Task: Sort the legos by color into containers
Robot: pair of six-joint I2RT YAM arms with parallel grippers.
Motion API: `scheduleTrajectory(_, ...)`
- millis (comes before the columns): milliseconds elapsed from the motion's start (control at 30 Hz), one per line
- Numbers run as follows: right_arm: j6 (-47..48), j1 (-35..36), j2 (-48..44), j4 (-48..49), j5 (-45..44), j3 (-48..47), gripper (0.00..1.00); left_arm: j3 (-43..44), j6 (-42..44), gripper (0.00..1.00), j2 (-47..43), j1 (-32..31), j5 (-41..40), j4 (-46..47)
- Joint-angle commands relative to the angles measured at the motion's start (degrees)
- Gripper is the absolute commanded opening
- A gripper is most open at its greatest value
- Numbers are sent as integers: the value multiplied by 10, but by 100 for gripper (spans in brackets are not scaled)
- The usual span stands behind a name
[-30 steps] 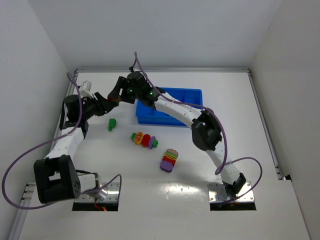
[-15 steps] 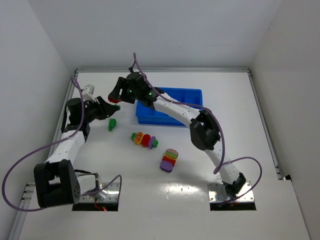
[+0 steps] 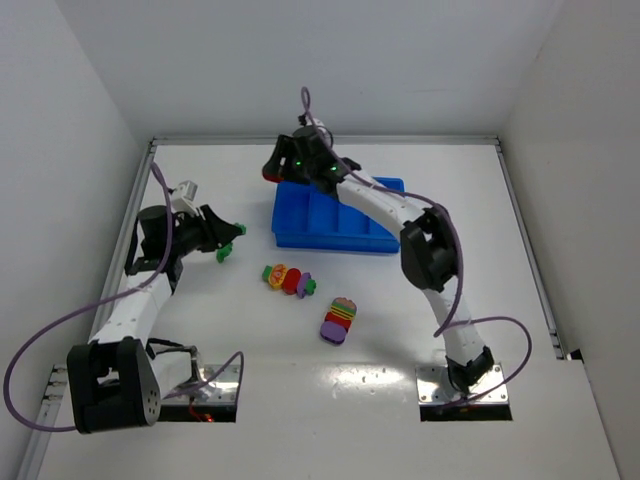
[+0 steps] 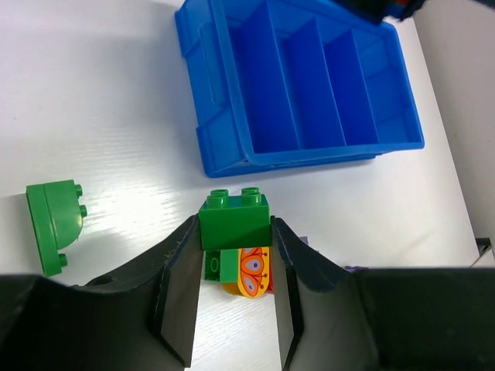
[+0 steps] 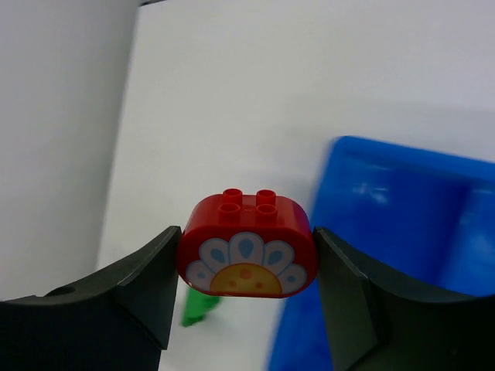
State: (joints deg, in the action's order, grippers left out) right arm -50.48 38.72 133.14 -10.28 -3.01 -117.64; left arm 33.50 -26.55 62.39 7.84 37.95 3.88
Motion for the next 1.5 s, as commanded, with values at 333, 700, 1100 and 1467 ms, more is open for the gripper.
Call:
scheduleTrajectory(333, 353, -164, -393, -67, -3, 325, 0, 74, 39, 23, 83, -50, -8, 14)
scheduleTrajectory(700, 431, -207, -359, -157, 86, 336, 0, 234, 87, 23, 184, -91, -45, -27)
scheduleTrajectory(1100, 431, -254, -245, -211, 109, 283, 7, 266, 92, 23, 207, -101, -69, -39)
scheduleTrajectory(1467, 449, -249, -212, -204, 97, 283, 20, 271, 92, 23, 214, -112, -75, -39)
